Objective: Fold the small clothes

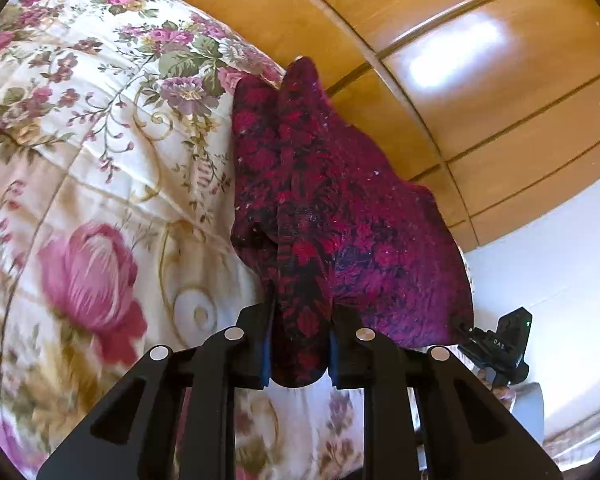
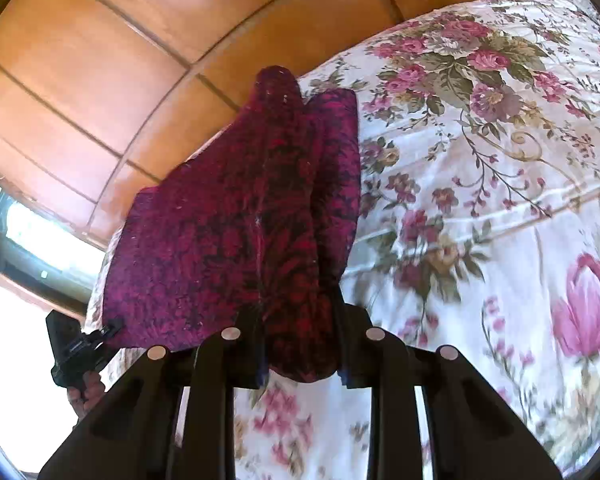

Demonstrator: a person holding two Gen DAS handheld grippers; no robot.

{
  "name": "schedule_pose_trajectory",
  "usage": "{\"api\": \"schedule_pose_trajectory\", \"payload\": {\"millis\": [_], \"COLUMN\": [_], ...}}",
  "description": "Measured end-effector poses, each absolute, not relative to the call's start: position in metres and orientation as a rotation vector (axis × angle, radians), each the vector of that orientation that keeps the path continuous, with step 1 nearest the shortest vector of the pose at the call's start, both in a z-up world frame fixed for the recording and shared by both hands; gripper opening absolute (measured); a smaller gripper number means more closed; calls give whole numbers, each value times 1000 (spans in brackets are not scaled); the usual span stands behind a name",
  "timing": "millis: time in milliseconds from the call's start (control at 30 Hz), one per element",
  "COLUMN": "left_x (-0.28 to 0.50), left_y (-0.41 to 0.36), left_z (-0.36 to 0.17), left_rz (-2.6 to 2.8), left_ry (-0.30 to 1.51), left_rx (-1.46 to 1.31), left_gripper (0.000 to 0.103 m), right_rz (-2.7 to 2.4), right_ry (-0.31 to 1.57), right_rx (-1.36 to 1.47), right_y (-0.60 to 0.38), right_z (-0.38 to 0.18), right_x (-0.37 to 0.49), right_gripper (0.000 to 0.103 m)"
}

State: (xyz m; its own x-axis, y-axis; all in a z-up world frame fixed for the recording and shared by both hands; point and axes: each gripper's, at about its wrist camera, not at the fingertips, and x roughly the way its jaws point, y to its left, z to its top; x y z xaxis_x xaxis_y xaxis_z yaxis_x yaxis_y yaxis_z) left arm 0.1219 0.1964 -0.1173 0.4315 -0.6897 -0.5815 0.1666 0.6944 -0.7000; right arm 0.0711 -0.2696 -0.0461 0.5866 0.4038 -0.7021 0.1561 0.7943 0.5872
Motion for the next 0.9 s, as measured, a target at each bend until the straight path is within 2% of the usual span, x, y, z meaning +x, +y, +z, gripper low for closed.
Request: {"api": "schedule_pose_trajectory", "payload": {"millis": [167,267,333,400,467,533,600,700,800,867,900], "left_x": [70,43,36,33,42,56,73,105,137,150,158], "left_y": [202,201,204,215,225,226,224,208,189,179,171], "left_z": [-112,-114,-112,-104,-92,-83,-78,-75,-79,-81,-83], "left_rz": [-612,-614,-573,-552,-518,-487,-474,-465,-468,-455,-431], "left_ry": [1017,1052,1058,1021,963,931,925,932,953,972,982], "left_rx": [-567,-504,-466,-477,-498,-479,-475,-448,-456,-442,-403], "left_gripper": [19,22,40,48,49,49,49,49,49,35,18], "right_rz": [199,196,187,166,119,115,127,145,142,112,97], "right_ry": [998,1045,1076,1068,994,926,881,883,940,955,953], "right_rx": [643,634,629,636,607,573,527,439,354,307,289], "right_y": [-264,-260,-260,-268,-277,-277,-266,-239,-212,-204,-203], "right_z": [-41,-46,-47,-40,-20,-1,15,18,4,-4,-7], "right_x": [16,-7,-15,-16,-10,2,20,55,87,101,103], "right_gripper": [23,24,29,40,48,49,56,65,66,67,67]}}
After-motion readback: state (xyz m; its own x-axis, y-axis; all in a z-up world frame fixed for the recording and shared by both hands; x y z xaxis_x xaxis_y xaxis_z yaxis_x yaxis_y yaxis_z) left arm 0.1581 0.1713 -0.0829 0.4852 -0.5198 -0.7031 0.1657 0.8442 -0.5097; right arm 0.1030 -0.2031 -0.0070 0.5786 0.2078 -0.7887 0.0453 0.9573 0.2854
